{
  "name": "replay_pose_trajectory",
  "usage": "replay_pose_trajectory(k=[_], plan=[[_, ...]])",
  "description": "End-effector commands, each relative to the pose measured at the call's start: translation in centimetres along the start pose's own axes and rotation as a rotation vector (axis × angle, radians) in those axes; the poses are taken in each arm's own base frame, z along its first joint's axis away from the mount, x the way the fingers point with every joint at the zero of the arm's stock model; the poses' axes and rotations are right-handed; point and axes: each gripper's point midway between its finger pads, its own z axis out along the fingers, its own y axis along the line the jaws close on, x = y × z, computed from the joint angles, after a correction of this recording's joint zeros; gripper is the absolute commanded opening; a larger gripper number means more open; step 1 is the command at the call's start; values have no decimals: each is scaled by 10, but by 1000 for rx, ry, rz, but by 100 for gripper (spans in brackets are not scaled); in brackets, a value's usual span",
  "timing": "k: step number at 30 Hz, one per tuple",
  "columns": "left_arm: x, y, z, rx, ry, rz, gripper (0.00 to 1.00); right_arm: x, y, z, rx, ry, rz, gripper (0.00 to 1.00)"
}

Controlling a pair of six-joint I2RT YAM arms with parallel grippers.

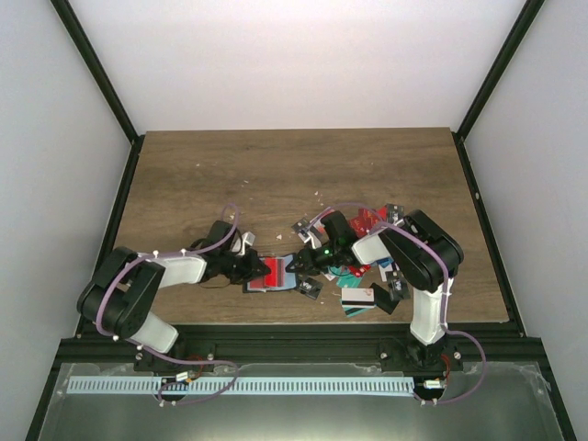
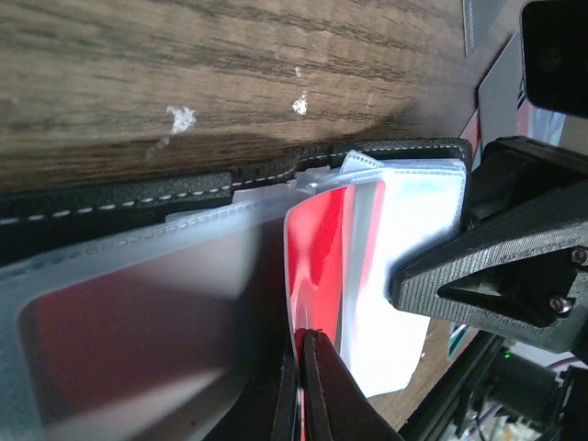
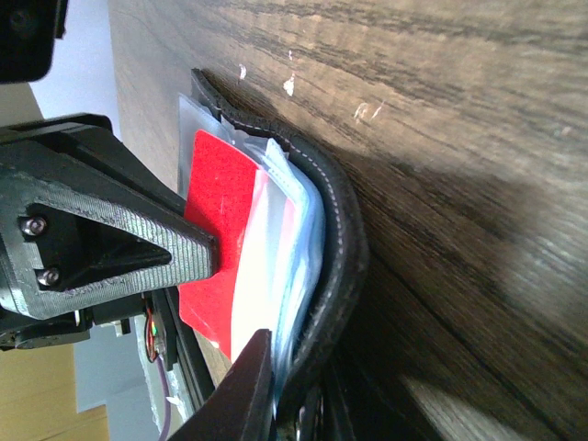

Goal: Put the credit cards into the card holder
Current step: Insert the credit card into the card holder.

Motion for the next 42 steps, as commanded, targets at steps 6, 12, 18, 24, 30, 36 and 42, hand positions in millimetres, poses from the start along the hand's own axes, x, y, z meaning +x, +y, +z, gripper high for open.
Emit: replay_pose_trajectory(k=[6, 12, 18, 24, 30, 36, 42], plan=[[25, 24, 28, -26, 19, -115, 4, 8, -32, 9, 103, 2, 68, 3], [25, 28, 28, -70, 22, -99, 4, 0, -28, -2, 153, -4, 28, 15], [26, 31, 26, -89, 19, -105, 4, -10, -22, -23, 241, -13, -47, 37], [24, 30, 24, -99, 15, -98, 4, -14, -6, -49, 307, -56, -126, 49], [23, 29, 21, -114, 10, -86, 4, -16, 38, -74, 226, -176, -213, 42], [24, 30, 22, -121, 17, -84, 4, -10, 38, -62, 132, -159, -149, 19], [23, 26, 23, -128, 23, -70, 4, -8, 12, -46, 150, -127, -89, 10]])
